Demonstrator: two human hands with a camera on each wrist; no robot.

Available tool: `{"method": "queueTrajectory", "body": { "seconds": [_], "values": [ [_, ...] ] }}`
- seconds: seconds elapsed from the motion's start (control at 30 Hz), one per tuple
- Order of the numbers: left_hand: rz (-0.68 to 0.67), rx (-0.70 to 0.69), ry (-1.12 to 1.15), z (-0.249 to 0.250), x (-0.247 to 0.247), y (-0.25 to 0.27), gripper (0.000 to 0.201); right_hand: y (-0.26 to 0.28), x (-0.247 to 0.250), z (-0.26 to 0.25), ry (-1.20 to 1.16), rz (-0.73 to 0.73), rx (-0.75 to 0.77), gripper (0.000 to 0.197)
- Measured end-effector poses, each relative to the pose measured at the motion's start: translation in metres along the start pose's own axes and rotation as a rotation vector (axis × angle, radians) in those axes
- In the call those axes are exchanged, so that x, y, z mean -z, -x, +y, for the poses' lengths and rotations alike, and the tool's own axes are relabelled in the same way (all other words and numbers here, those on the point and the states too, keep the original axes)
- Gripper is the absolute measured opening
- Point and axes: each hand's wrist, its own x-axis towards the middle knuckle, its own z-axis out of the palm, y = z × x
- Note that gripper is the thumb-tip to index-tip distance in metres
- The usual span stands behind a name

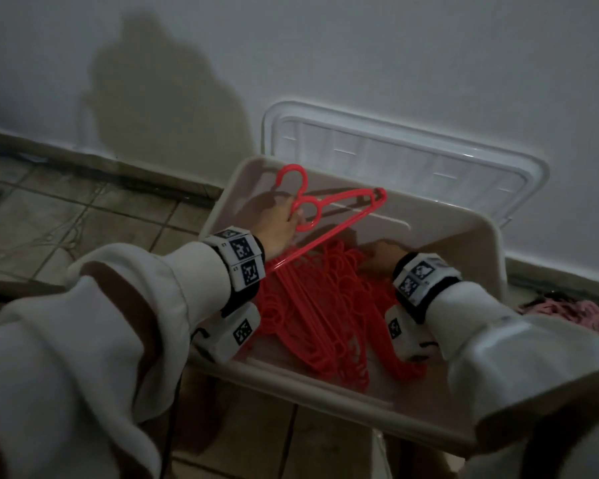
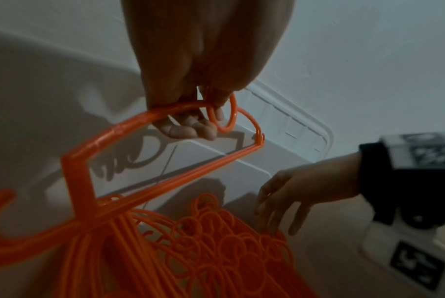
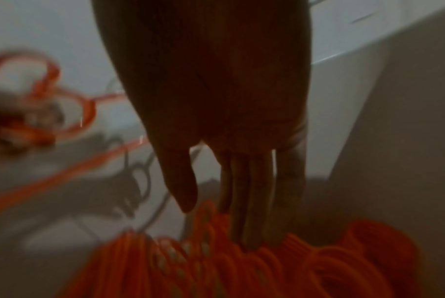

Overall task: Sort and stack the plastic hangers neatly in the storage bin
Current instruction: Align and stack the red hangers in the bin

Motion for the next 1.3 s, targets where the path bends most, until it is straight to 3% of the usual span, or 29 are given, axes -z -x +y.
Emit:
{"method": "queueTrajectory", "body": {
  "seconds": [0.03,0.1,0.3,0.43,0.6,0.83,1.0,1.07,1.2,1.3],
  "values": [
    [0.0,0.0,-0.018,0.001,-0.001,0.001,0.03,-0.006,-0.008,0.004,0.186,-0.001,0.015,0.051],
    [0.017,-0.004,-0.003,0.003,-0.002,0.001,0.027,-0.014,-0.023,0.011,0.247,0.012,0.029,0.064],
    [-0.021,0.019,0.058,-0.003,-0.004,-0.003,0.025,-0.025,-0.04,0.008,0.388,0.065,0.093,0.038],
    [-0.063,0.033,0.02,-0.001,-0.002,-0.002,0.026,-0.026,-0.037,0.005,0.369,0.037,0.216,0.039],
    [-0.046,0.027,0.01,0.004,-0.002,0.0,0.02,-0.013,-0.023,-0.008,0.422,0.002,0.265,0.034],
    [-0.001,0.003,-0.073,0.012,0.003,0.007,0.024,0.011,0.006,-0.009,0.271,0.243,0.231,0.036],
    [0.022,0.006,-0.153,0.023,0.012,0.017,0.029,0.036,0.024,-0.004,0.247,0.291,0.258,0.027],
    [-0.01,0.019,-0.129,0.027,0.015,0.021,0.03,0.046,0.03,-0.005,0.157,0.304,0.333,0.019],
    [-0.073,0.083,-0.002,0.037,0.017,0.026,0.033,0.073,0.043,-0.02,0.013,0.155,0.501,0.013],
    [-0.139,0.125,0.018,0.04,0.014,0.029,0.038,0.086,0.047,-0.036,0.084,0.211,0.498,0.015]
  ]
}}
